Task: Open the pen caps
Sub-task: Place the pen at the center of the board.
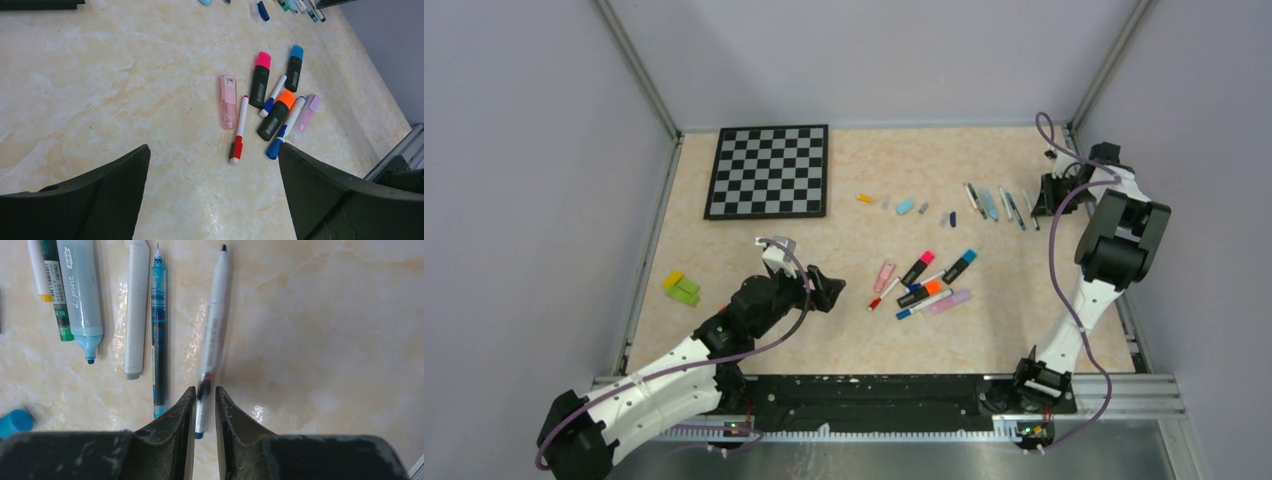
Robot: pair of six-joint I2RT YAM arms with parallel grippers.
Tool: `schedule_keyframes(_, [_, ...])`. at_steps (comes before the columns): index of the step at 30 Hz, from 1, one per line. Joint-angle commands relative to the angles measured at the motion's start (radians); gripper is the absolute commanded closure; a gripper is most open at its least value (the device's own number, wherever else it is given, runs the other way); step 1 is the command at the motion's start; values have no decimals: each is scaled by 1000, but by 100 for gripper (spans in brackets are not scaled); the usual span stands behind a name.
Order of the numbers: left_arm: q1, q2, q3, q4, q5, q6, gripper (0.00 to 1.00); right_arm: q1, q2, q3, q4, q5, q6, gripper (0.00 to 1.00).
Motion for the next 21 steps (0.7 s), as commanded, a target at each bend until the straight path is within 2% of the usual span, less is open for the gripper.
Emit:
schedule_keyframes(1, [4, -11, 21, 53, 14, -13, 1, 9, 18, 3, -6, -28, 3, 80])
schedule_keyframes(5, [4, -10, 21, 53, 17, -15, 1, 9, 17, 1, -14, -32, 1, 75])
schedule_keyframes(21, [4, -4, 18, 67, 44, -26, 1, 9, 0, 8, -38, -83, 4, 75])
